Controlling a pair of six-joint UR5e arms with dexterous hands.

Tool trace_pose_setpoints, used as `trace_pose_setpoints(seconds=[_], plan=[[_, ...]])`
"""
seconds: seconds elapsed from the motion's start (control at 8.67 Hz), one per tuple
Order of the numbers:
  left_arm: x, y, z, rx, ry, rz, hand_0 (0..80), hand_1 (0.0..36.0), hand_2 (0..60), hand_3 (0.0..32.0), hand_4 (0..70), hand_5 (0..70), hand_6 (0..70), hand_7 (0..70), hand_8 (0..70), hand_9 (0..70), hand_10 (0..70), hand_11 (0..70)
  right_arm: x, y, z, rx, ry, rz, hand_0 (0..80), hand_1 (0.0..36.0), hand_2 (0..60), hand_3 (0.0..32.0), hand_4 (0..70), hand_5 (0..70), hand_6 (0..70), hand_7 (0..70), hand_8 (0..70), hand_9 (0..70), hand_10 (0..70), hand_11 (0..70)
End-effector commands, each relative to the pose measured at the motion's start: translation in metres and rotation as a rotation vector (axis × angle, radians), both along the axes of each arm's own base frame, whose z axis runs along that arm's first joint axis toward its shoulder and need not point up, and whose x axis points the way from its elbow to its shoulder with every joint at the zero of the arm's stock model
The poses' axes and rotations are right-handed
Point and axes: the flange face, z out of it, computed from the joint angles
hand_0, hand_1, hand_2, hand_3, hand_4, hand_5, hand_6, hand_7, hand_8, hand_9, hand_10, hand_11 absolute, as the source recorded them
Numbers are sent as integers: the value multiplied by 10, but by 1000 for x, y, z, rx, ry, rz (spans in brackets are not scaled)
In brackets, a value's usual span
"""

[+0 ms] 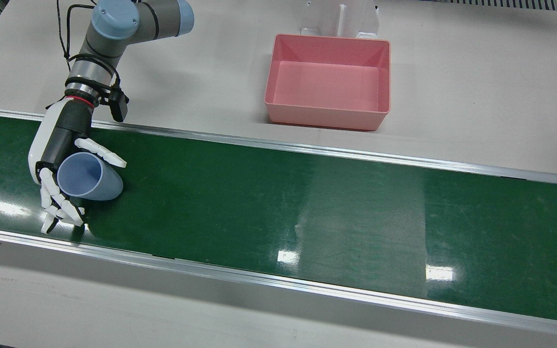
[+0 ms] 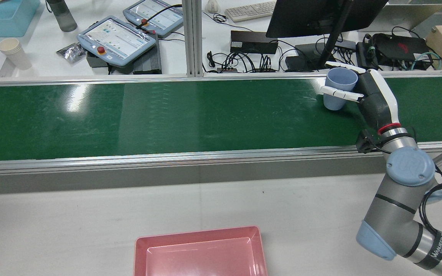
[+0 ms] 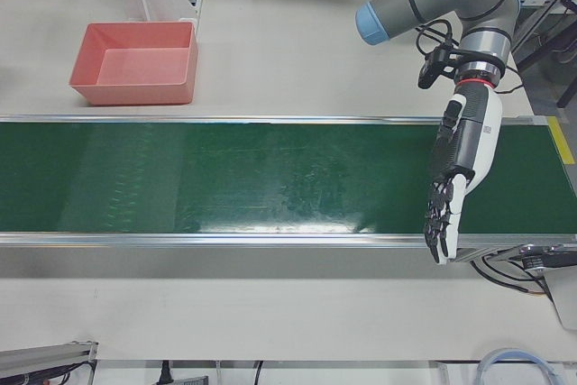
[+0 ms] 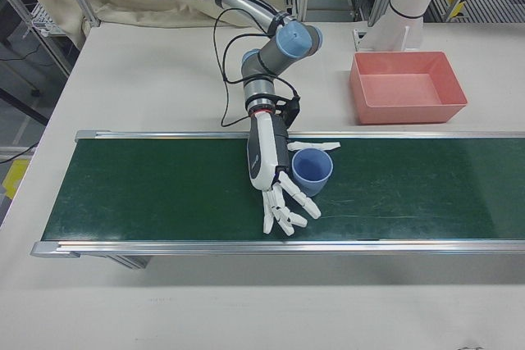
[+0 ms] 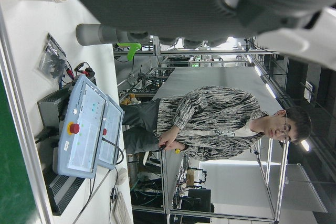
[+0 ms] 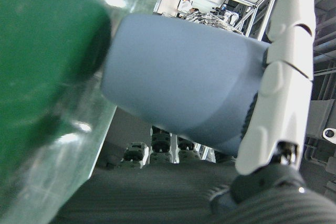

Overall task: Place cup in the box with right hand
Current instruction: 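Lift the blue cup off the belt with the right hand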

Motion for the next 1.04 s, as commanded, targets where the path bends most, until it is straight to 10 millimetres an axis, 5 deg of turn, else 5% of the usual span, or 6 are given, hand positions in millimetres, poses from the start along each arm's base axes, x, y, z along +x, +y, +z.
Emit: trace_pose_setpoints(seconds=[0.0, 0.23, 0.58, 0.92], plan=[[0, 0, -1, 1, 0, 0, 0, 0, 0, 0, 0, 0, 0, 0, 0, 0, 0, 0, 25, 0, -5, -28, 55, 55, 404, 360, 600, 0, 700, 185, 480, 700, 700, 700, 700, 700], [0, 0, -1, 1, 0, 2, 0, 0, 0, 0, 0, 0, 0, 0, 0, 0, 0, 0, 30, 2, -13, -22, 47, 59, 430, 360, 600, 0, 700, 200, 501, 700, 700, 700, 700, 700], [0, 0, 0, 0, 0, 0, 0, 0, 0, 0, 0, 0, 0, 0, 0, 0, 0, 0, 56, 40, -81, 103, -28, 38, 421, 360, 600, 0, 700, 195, 487, 700, 700, 700, 700, 700], [0, 0, 0, 0, 0, 0, 0, 0, 0, 0, 0, 0, 0, 0, 0, 0, 0, 0, 33, 144, -215, 346, -18, -88, 407, 360, 600, 0, 700, 183, 483, 700, 700, 700, 700, 700]])
